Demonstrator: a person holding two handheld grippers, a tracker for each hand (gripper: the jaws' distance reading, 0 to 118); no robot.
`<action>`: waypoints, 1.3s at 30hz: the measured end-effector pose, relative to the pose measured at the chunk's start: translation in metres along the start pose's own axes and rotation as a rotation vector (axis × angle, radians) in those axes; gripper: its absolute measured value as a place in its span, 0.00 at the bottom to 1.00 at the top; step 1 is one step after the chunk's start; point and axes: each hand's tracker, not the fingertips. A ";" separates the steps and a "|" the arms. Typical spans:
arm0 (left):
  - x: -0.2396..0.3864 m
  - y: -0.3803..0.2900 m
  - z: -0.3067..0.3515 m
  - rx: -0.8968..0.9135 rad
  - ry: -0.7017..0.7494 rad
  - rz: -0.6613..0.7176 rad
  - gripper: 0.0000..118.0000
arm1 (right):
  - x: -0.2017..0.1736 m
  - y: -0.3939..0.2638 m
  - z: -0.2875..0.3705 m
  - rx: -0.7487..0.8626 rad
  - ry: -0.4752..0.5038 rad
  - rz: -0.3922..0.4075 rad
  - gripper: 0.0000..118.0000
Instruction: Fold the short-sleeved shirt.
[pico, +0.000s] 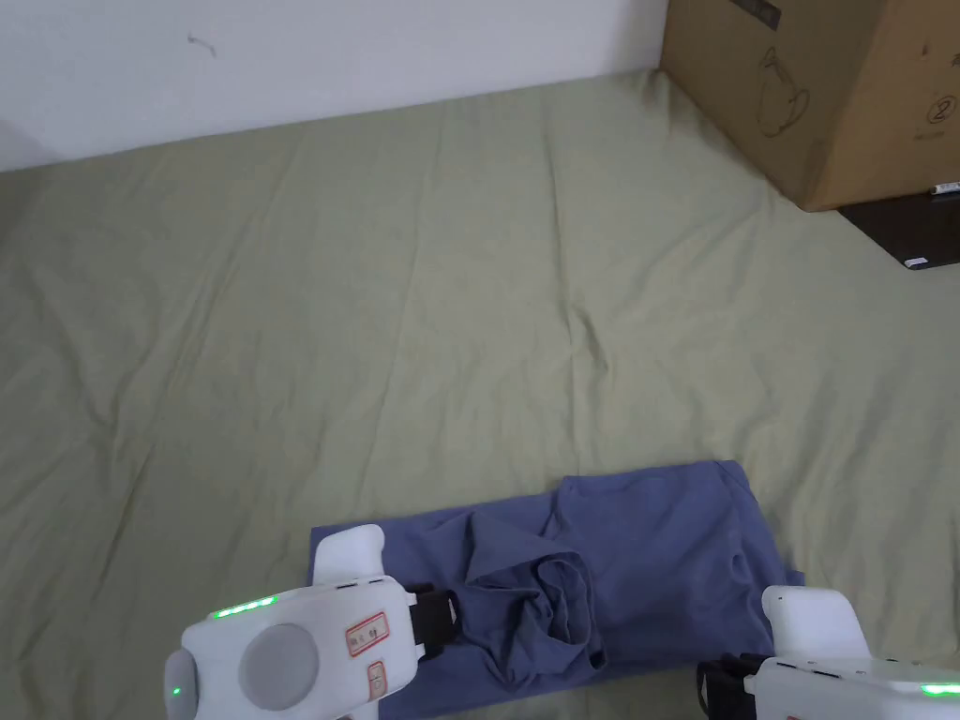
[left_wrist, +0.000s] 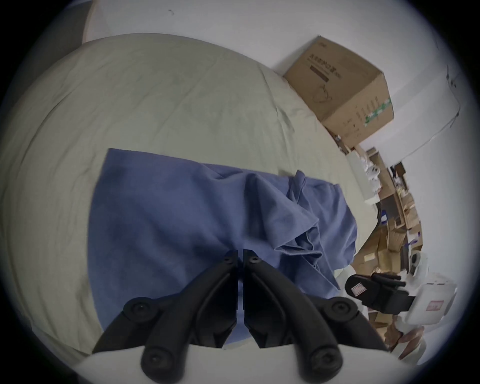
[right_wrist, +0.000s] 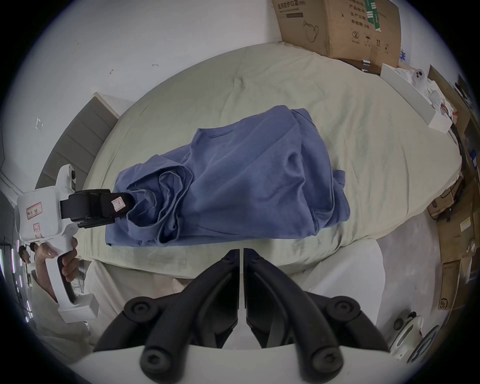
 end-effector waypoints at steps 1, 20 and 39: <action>0.003 0.001 -0.005 -0.003 -0.006 -0.007 0.03 | 0.000 0.000 0.000 0.001 -0.001 -0.002 0.02; 0.079 0.019 -0.039 -0.092 -0.150 -0.199 0.03 | -0.004 0.001 -0.001 -0.027 -0.024 0.007 0.02; -0.144 -0.012 0.060 0.055 -0.231 0.396 0.52 | -0.050 0.017 0.007 0.010 -0.030 0.117 0.02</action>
